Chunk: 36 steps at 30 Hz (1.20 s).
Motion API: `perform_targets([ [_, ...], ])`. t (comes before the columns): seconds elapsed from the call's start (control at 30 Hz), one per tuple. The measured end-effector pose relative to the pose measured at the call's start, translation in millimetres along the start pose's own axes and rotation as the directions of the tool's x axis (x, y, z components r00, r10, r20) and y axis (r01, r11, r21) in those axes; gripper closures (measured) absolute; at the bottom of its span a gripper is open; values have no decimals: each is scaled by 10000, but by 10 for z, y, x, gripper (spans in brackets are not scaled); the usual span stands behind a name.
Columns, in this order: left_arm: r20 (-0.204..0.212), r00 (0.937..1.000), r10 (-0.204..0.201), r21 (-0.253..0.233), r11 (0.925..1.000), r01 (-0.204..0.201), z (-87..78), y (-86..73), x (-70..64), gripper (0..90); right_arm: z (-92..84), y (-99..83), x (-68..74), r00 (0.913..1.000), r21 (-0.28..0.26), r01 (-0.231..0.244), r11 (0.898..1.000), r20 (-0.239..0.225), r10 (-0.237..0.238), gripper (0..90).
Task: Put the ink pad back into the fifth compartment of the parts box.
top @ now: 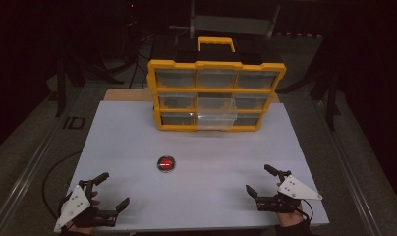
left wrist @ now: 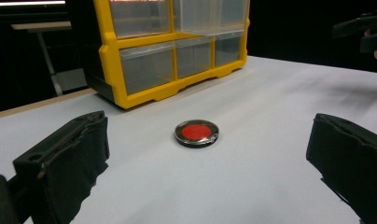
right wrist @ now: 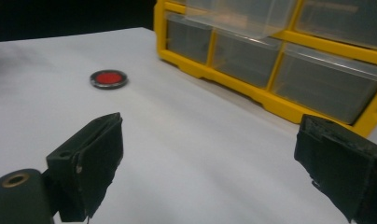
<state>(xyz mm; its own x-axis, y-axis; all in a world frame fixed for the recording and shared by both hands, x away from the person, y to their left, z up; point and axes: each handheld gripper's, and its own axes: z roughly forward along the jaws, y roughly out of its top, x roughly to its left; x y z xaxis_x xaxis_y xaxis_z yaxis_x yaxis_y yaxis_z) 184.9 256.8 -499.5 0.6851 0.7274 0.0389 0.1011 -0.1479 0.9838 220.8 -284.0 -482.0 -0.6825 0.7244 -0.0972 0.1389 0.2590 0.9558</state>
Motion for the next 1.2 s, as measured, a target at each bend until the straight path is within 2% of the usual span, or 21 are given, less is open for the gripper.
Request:
perform_targets([
  [0.07, -32, 10000, -47, 119, 9999, 47, 3, 7, 8, 1, 2, 7, 13, 10000, 15, 58, 10000, -33, -58, 81],
  [0.1, 163, 9998, -137, 174, 9998, 134, 3, 13, 16, 1, 3, 8, 20, 10000, 4, 30, 10000, -54, -30, 81],
  [0.2, 279, 9995, -152, 334, 9993, 143, 12, 8, 19, 1, 6, 7, 24, 10000, 14, 62, 10000, -39, -62, 81],
  [0.27, 490, 9981, -377, 424, 9985, 356, 28, 1, 23, 1, 5, 4, 23, 10000, -26, 14, 10000, -33, -14, 81],
  [0.33, 586, 9977, -352, 566, 9979, 319, 43, 5, 27, 1, 2, 5, 23, 10000, -73, -37, 10000, -11, 37, 81],
  [0.5, 805, 9951, -568, 426, 9977, 535, 39, 105, 43, 0, -6, 9, 17, 10000, -137, -92, 9999, 26, 92, 81],
  [0.67, 956, 9934, -635, 353, 9976, 604, -5, 313, 49, 0, 5, 7, 18, 9999, -130, -137, 9998, 7, 137, 81],
  [0.7, 956, 9934, -635, 353, 9976, 604, -5, 313, 49, 0, 5, 7, 18, 9999, -130, -137, 9998, 7, 137, 81],
  [0.77, 1113, 9901, -853, 263, 9962, 828, -27, 426, 61, 0, 12, 7, 21, 9999, -105, -156, 9998, -54, 155, 81],
  [0.93, 1149, 9907, -734, 205, 9972, 715, -39, 569, 71, 0, 20, 6, 31, 9998, -82, -146, 9999, -97, 146, 81],
  [0.97, 1293, 9883, -807, 163, 9967, 792, -34, 638, 80, 0, 19, 7, 30, 9998, -76, -152, 9999, -111, 151, 81],
  [1.2, 1469, 9865, -724, 306, 9972, 686, 34, 817, 95, 0, 22, 5, 29, 9997, -90, -201, 9998, -149, 200, 82],
])
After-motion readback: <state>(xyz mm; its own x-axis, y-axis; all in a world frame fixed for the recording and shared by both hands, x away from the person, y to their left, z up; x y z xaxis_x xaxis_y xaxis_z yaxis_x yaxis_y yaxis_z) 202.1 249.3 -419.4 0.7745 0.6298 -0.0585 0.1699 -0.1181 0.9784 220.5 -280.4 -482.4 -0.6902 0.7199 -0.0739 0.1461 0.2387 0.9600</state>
